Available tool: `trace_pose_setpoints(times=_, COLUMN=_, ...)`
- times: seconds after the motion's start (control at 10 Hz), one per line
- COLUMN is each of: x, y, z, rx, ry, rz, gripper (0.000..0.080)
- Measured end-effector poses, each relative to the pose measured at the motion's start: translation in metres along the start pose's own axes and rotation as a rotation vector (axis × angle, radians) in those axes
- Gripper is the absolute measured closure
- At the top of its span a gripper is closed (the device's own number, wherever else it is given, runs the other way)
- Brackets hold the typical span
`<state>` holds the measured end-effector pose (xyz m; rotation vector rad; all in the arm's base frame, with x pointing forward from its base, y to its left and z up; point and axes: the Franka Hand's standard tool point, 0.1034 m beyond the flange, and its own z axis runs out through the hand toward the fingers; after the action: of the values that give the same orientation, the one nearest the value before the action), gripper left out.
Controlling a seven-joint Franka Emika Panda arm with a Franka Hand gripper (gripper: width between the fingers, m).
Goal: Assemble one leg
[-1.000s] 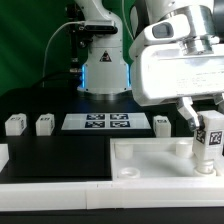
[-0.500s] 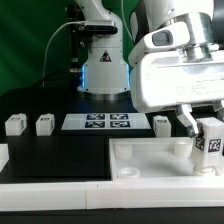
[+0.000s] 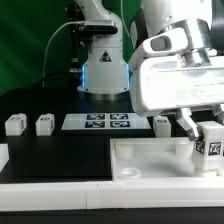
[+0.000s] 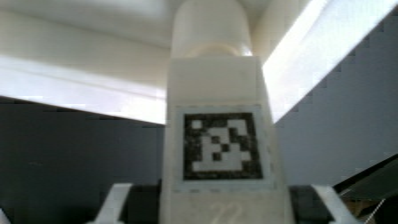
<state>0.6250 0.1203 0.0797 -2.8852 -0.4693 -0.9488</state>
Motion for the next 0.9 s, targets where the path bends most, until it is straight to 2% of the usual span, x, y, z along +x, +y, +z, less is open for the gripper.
trace_pose_setpoints(times=0.2, x=0.0003, y=0.0003, z=-0.0009, rx=0.002, ry=-0.01, rz=0.0, gripper=0.0506)
trace_pose_setpoints(times=0.3, x=0.0008, y=0.0006, z=-0.0013, rx=0.002, ry=-0.01, rz=-0.001, gripper=0.0381)
trace_pose_setpoints(times=0.4, x=0.0008, y=0.0005, z=-0.0013, rx=0.002, ry=-0.01, rz=-0.001, gripper=0.0209)
trace_pose_setpoints(times=0.5, x=0.0008, y=0.0003, z=-0.0013, rx=0.002, ry=-0.01, rz=-0.001, gripper=0.0209)
trace_pose_setpoints(times=0.6, x=0.0008, y=0.0002, z=-0.0013, rx=0.002, ry=-0.01, rz=-0.002, gripper=0.016)
trace_pose_setpoints(times=0.9, x=0.0051, y=0.0004, z=-0.0056, rx=0.003, ry=-0.012, rz=-0.004, gripper=0.0152)
